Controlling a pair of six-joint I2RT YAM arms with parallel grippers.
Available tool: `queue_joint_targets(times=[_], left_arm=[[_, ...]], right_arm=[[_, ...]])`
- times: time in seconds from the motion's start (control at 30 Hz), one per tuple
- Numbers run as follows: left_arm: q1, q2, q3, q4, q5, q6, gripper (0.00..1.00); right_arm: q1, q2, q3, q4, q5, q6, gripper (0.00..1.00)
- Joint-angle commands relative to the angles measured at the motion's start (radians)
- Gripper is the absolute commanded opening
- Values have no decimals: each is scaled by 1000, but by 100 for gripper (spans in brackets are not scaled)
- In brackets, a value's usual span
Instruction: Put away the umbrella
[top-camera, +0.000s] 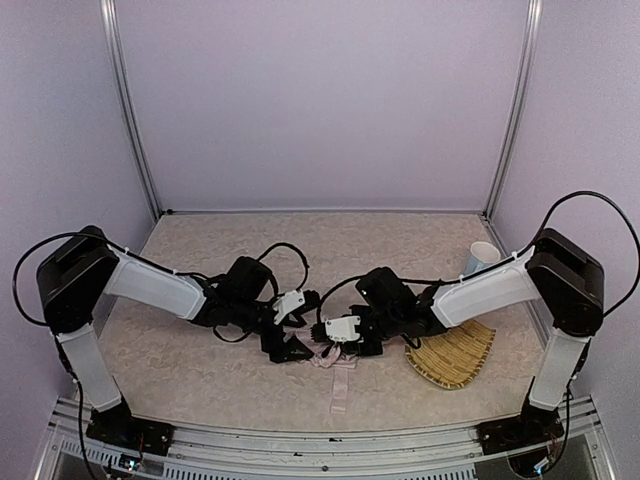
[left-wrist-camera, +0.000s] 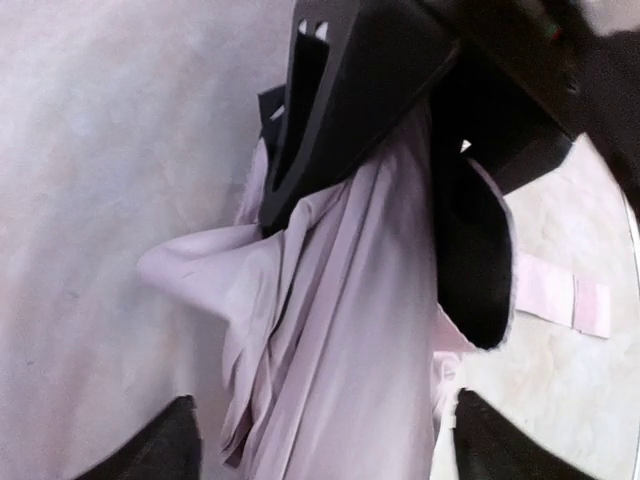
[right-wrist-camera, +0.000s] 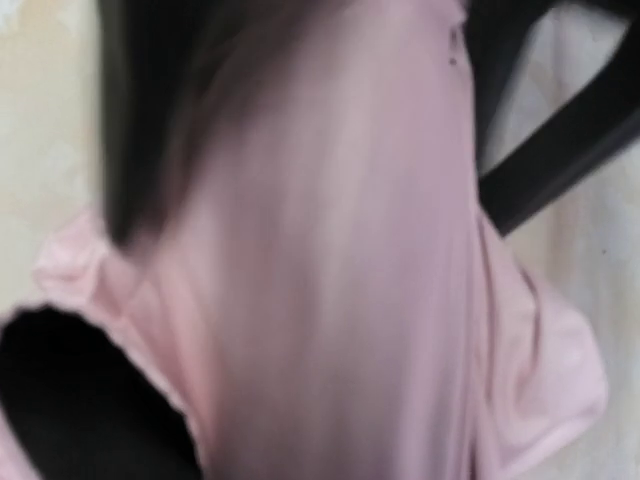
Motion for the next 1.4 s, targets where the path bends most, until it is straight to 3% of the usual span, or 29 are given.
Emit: queue_joint_targets(times=[0.0, 0.13, 0.2, 0.3, 0.43, 0.63, 0.8, 1.03, 1.13, 1.23, 1.37], left_arm=[[14, -192, -189, 390, -27, -28, 99], [-9, -379, -448, 699, -77, 33, 97], [-68, -456, -538, 753, -172, 176, 93], [-157, -478, -542, 630, -325, 326, 86], [-227, -430, -516, 535, -470, 431, 86], [-198, -251, -385, 477, -517, 446, 94], [-146, -116, -210, 257, -443, 356, 92], [-112, -23, -63, 0, -296, 325, 72], [-116, 16, -16, -62, -274, 312, 53], [-133, 49, 1, -73, -300, 288, 25], [-157, 65, 1, -52, -373, 229, 3]], right_arm=[[0, 40, 3, -152, 4, 22, 11], [-9, 57, 46, -229, -87, 59, 10], [-20, 77, 87, -299, -167, 96, 10], [-39, 130, 165, -420, -270, 145, 10], [-65, 213, 248, -545, -381, 180, 10], [-101, 287, 300, -594, -447, 175, 10], [-115, 292, 322, -583, -438, 151, 11], [-150, 241, 275, -426, -380, 196, 19], [-156, 192, 240, -321, -306, 220, 26], [-156, 127, 202, -216, -233, 245, 43], [-156, 17, 121, -97, -134, 291, 58]])
